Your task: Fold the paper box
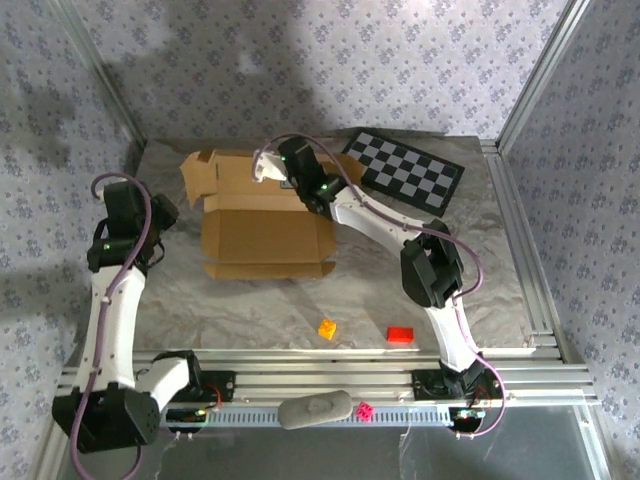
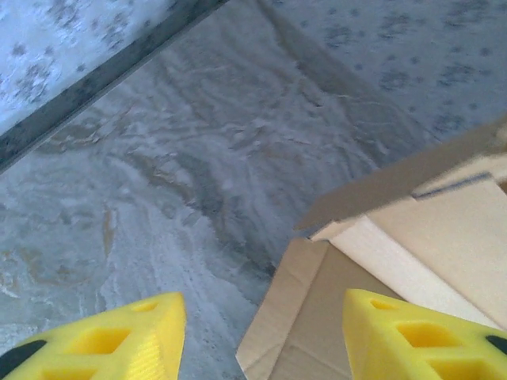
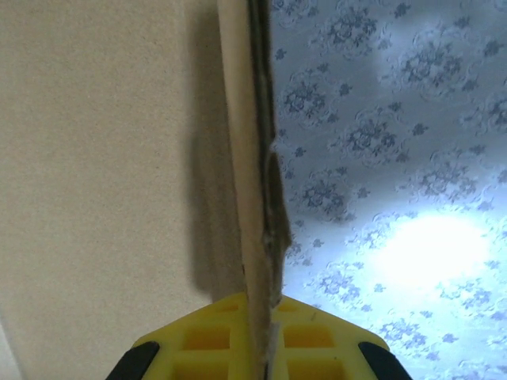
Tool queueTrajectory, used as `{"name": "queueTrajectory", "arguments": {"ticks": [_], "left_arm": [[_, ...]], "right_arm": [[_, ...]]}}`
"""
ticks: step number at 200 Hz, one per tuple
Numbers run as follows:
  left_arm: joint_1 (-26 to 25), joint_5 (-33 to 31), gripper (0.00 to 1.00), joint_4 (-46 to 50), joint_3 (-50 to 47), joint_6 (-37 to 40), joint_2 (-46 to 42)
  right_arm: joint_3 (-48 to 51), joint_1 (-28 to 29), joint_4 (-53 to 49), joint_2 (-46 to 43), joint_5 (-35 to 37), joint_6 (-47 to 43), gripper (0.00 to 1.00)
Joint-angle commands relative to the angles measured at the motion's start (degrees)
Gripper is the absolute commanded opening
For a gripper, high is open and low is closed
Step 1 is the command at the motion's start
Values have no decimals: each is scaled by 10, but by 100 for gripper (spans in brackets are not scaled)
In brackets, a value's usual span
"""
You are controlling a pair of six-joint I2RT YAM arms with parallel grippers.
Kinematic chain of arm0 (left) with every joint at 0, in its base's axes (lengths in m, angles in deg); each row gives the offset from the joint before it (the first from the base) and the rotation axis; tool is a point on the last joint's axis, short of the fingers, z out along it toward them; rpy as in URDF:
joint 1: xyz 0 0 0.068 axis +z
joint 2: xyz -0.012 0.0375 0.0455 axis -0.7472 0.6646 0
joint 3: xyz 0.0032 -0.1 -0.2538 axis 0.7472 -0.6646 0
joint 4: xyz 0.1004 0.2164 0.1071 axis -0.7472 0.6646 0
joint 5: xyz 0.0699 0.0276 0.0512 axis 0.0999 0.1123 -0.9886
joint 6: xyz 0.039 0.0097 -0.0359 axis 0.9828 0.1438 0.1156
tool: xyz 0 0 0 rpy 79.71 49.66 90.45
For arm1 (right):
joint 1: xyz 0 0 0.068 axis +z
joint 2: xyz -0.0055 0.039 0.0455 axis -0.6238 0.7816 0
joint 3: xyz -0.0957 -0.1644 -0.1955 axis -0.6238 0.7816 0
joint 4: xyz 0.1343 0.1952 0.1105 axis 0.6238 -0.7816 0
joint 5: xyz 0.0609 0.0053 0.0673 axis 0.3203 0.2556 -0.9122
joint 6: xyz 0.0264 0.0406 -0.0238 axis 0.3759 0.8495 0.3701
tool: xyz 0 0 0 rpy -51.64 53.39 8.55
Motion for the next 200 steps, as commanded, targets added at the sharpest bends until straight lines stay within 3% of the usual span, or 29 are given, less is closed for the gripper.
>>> {"name": "queueTrajectory", "arguments": {"ticks": [1, 44, 62, 88, 130, 200], "left_arm": [[38, 8, 49, -95, -29, -17, 33], [88, 132, 36, -268, -66, 109, 118], [90, 207, 36, -329, -91, 139, 139], [87, 261, 39, -360, -114, 171, 161], [57, 282, 42, -329, -101, 276, 208], [55, 262, 47, -331, -40, 347, 297]], "right_arm": [[24, 6, 74, 7, 28, -46, 0], [77, 9, 87, -6, 18, -59, 0], [89, 10, 93, -5, 18, -66, 0], [102, 13, 103, 4, 22, -67, 0], [96, 10, 107, 20, 17, -65, 0], [85, 3, 64, 9, -4, -44, 0]]}}
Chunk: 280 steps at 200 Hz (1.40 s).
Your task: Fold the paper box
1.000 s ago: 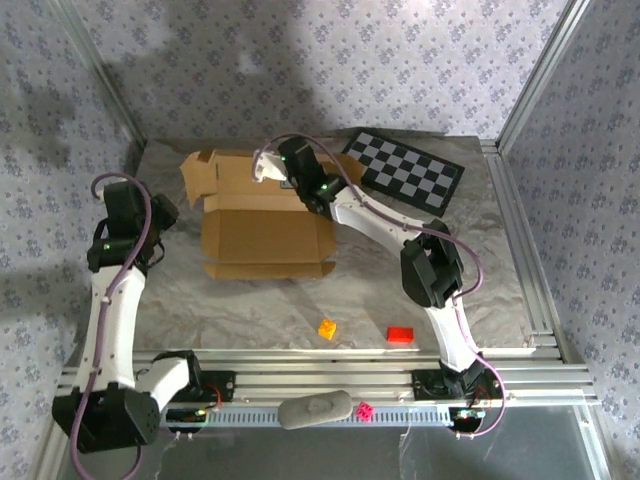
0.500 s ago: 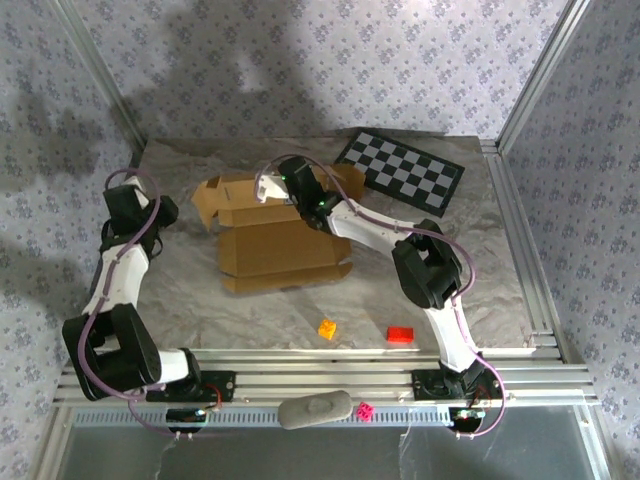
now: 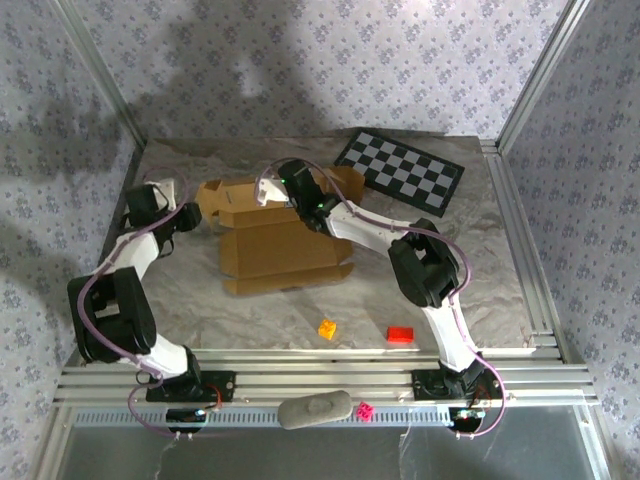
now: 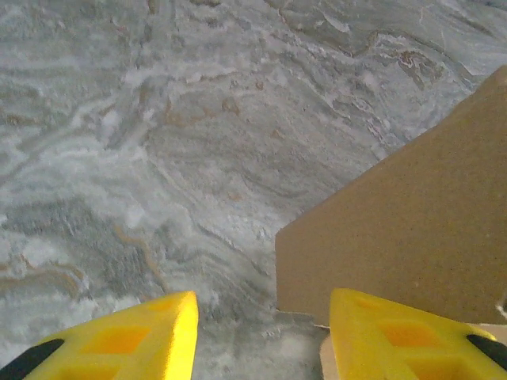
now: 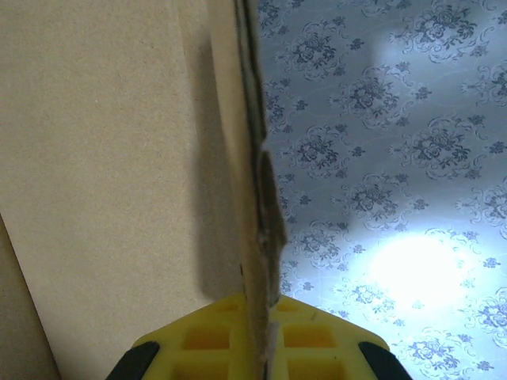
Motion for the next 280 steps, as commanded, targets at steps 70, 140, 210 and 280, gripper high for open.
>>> {"name": "queueTrajectory", "arguments": {"ticks": [70, 140, 210, 280], "left_arm": [[-3, 54, 46, -19, 72, 81, 59], [-11, 88, 43, -52, -41, 1, -101], [45, -102, 47, -22, -22, -69, -155], [24, 96, 46, -74, 140, -141, -76]], "right_arm": [[-22, -7, -38, -9, -23, 32, 0], [-42, -19, -63, -13, -22, 67, 0], [18, -29, -64, -109, -54, 76, 0], [78, -71, -120, -279, -119, 123, 0]]}}
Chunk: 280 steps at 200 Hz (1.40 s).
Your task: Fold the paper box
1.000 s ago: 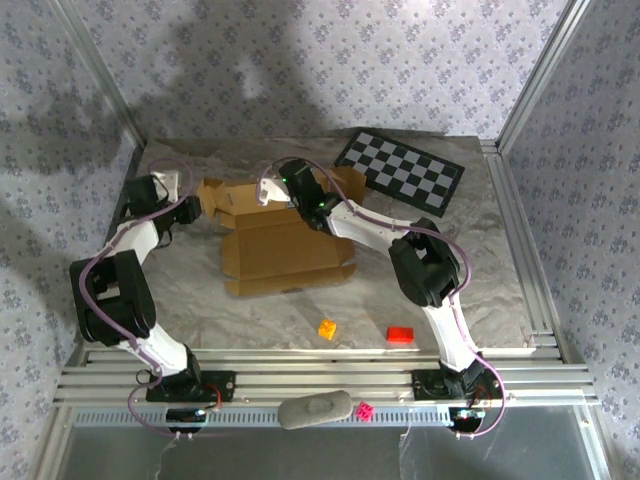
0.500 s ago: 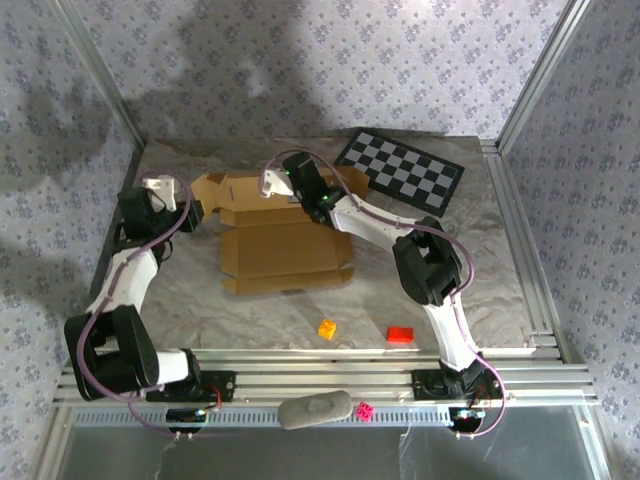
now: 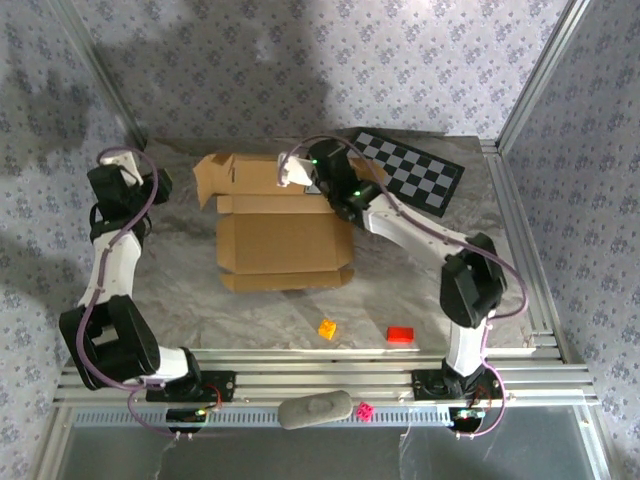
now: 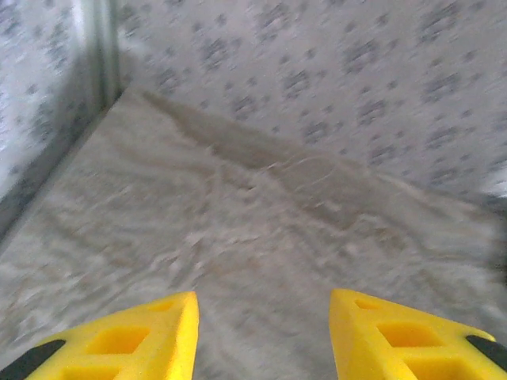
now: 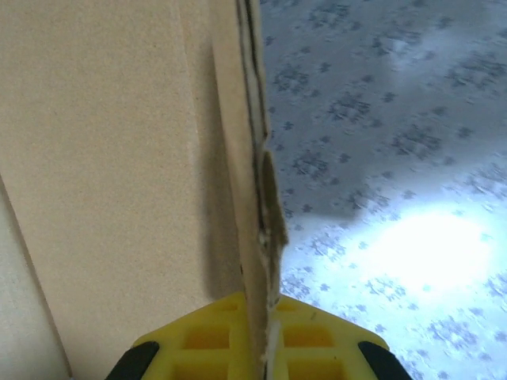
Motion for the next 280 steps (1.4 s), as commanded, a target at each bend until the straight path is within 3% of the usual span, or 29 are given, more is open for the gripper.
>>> {"name": "queueTrajectory", "arguments": {"ticks": [1, 21, 52, 104, 129, 153, 228, 280], "left_arm": [[-21, 102, 46, -52, 63, -33, 13], [-64, 154, 47, -29, 144, 4, 51], [-127, 174, 47, 23, 247, 80, 105], [-143, 291, 47, -59, 247, 61, 120], [-143, 309, 47, -76, 209, 54, 90], [-145, 317, 48, -98, 170, 46, 62], [-166, 311, 49, -36, 140, 107, 35], [-152, 214, 49, 16, 48, 176, -21]], "right_arm": [[9, -29, -27, -81, -45, 37, 0], [14, -46, -49, -121, -63, 39, 0], [23, -63, -70, -156, -82, 29, 0], [30, -81, -82, -173, -93, 29, 0], [28, -88, -84, -167, -100, 35, 0], [23, -91, -87, -158, -106, 35, 0], [-10, -75, -93, -110, -104, 32, 0], [-41, -32, -78, -39, -72, 19, 0]]}}
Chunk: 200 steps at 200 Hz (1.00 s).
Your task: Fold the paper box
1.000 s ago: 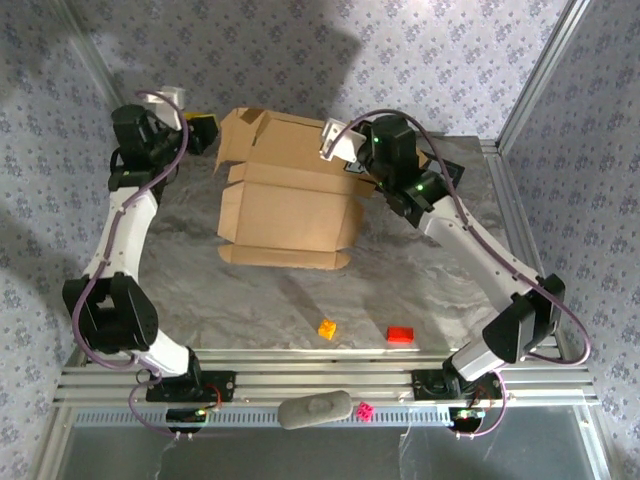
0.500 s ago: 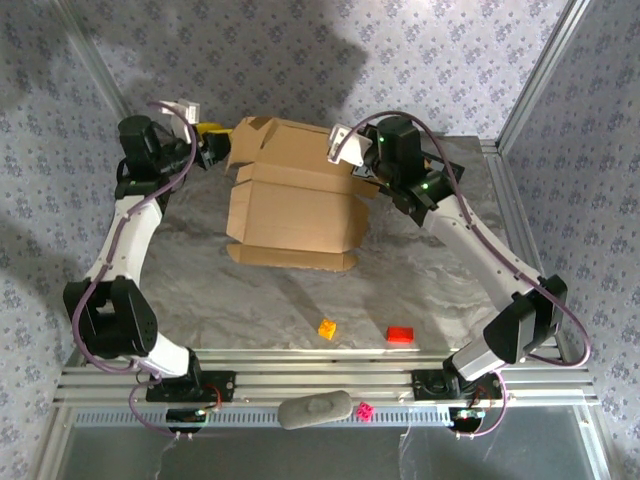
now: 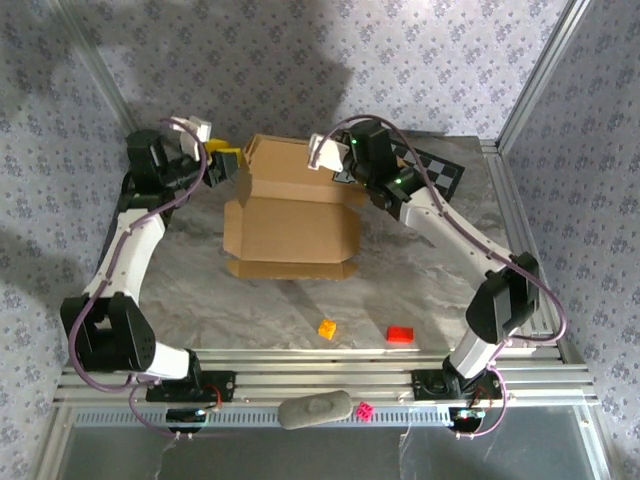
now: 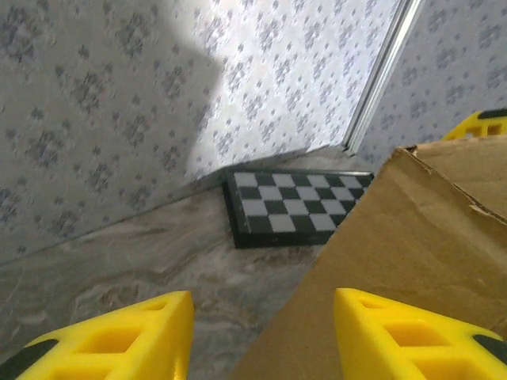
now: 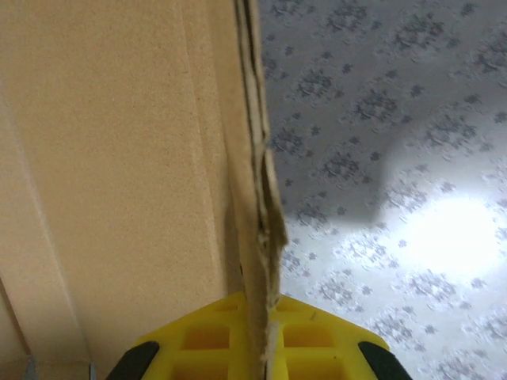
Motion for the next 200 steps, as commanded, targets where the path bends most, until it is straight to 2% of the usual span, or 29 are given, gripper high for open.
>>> {"name": "queueTrajectory", "arguments": {"ticks": [1, 26, 44, 74, 107, 133, 174, 200], "left_arm": [[16, -48, 50, 17, -50, 47, -45], [56, -83, 50, -12, -128, 30, -82], [61, -148, 51, 15, -166, 56, -105], [73, -192, 52, 10, -240, 66, -136], [80, -244, 55, 19, -275, 88, -147], [80, -312, 55, 29, -287, 105, -138], [85, -335, 56, 11, -304, 114, -113], [87, -328, 55, -2, -302, 115, -86]], "right_arm": [[-34, 23, 12, 33, 15, -9, 0], [-51, 40, 14, 71, 22, -14, 0], [-63, 50, 17, 100, 27, -15, 0], [-80, 70, 27, 144, 33, -21, 0], [-84, 87, 50, 184, 48, -43, 0], [-90, 92, 66, 210, 60, -46, 0], [-98, 96, 78, 239, 64, -61, 0], [-100, 98, 83, 252, 61, -62, 0]]}}
